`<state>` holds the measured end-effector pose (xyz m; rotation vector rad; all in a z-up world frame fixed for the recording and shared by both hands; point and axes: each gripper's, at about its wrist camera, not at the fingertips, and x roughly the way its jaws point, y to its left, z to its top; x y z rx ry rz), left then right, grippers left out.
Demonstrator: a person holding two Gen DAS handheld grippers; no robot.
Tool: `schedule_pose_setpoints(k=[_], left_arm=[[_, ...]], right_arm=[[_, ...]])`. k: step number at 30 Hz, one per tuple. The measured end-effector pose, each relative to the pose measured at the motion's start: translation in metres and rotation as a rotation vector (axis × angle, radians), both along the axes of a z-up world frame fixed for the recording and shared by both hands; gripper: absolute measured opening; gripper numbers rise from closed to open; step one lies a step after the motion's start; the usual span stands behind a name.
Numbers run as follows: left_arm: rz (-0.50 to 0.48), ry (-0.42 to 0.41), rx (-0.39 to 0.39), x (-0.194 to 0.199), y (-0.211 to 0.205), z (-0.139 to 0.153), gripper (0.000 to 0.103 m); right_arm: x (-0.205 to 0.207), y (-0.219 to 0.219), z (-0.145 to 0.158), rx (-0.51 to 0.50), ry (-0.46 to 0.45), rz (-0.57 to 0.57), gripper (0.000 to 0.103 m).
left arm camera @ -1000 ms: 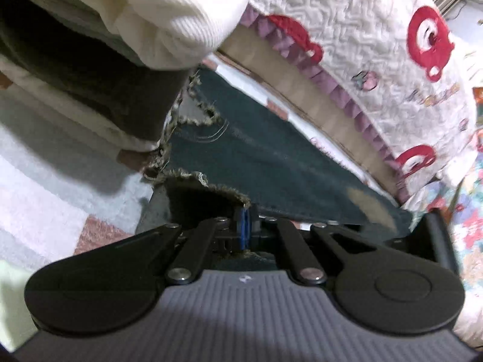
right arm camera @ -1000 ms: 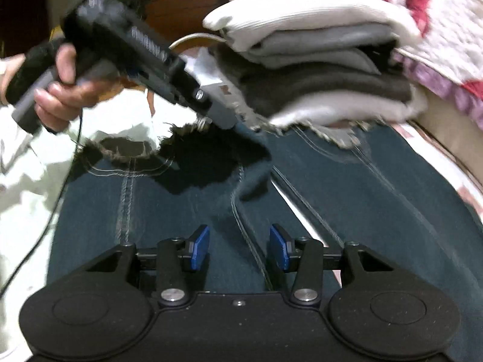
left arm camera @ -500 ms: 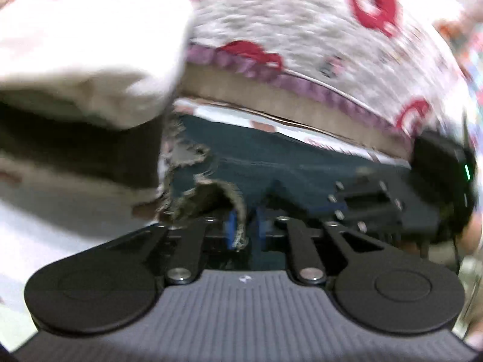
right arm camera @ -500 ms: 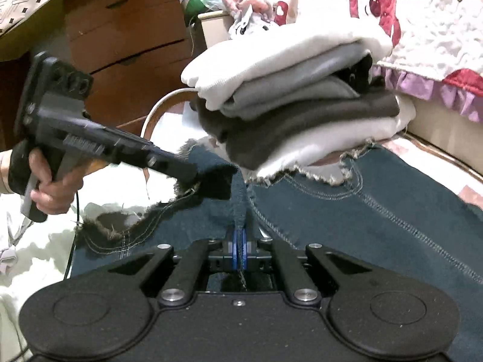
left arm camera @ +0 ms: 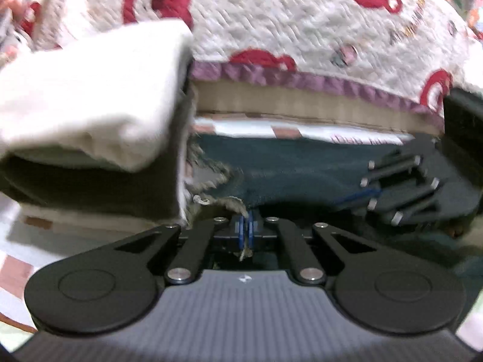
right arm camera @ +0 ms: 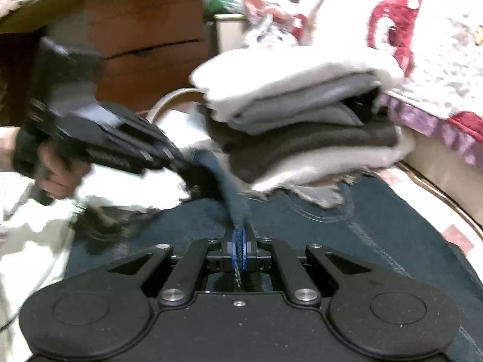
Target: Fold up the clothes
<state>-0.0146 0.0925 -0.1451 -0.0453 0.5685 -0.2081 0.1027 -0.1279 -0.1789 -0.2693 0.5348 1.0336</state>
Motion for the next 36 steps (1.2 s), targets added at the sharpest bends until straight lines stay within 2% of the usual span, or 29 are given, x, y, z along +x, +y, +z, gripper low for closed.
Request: schedule_pose_setpoints(k=[2, 5, 6, 9, 12, 14, 17, 19, 24, 27, 29, 31, 36], left_arm=[[0.021, -0.017, 0.024, 0.004, -0.005, 0.006, 0.002], [0.039, -0.041, 0.065, 0.008, -0.016, 0.012, 0.002], [0.052, -0.044, 0.071, 0.009, -0.019, 0.014, 0.002], [0.099, -0.033, 0.122, 0.012, -0.027, 0.018, 0.002], [0.096, -0.045, 0.21, 0.01, -0.039, 0.019, 0.002], [0.102, -0.038, 0.191, 0.009, -0.041, 0.022, 0.002], [0.127, -0.026, 0.13, 0.002, -0.039, 0.024, 0.002], [0.144, -0.017, 0.09, -0.002, -0.037, 0.025, 0.002], [0.185, 0.003, -0.01, -0.012, -0.033, 0.029, 0.002], [0.21, 0.015, -0.071, -0.018, -0.031, 0.031, 0.002], [0.224, 0.022, -0.103, -0.022, -0.029, 0.032, 0.002], [0.227, 0.023, -0.094, -0.021, -0.03, 0.032, 0.002], [0.211, 0.025, -0.064, -0.017, -0.034, 0.032, 0.002]], right_arm=[[0.003, -0.002, 0.001, -0.043, -0.012, -0.053, 0.03], [-0.001, -0.042, 0.014, 0.006, 0.017, -0.18, 0.047], [-0.003, -0.062, 0.016, 0.009, 0.025, -0.231, 0.048], [-0.016, -0.127, 0.013, -0.089, 0.036, -0.321, 0.048], [-0.042, -0.178, 0.001, -0.188, 0.064, -0.357, 0.048], [-0.06, -0.208, -0.008, -0.234, 0.087, -0.377, 0.048], [-0.084, -0.24, -0.022, -0.251, 0.126, -0.406, 0.048], [-0.092, -0.247, -0.028, -0.249, 0.14, -0.393, 0.048], [-0.092, -0.23, -0.044, -0.292, 0.093, -0.305, 0.05], [-0.091, -0.226, -0.058, -0.311, 0.074, -0.308, 0.06], [-0.085, -0.228, -0.062, -0.255, 0.099, -0.325, 0.066], [-0.079, -0.233, -0.063, -0.222, 0.128, -0.327, 0.067], [-0.074, -0.24, -0.068, -0.168, 0.133, -0.303, 0.068]])
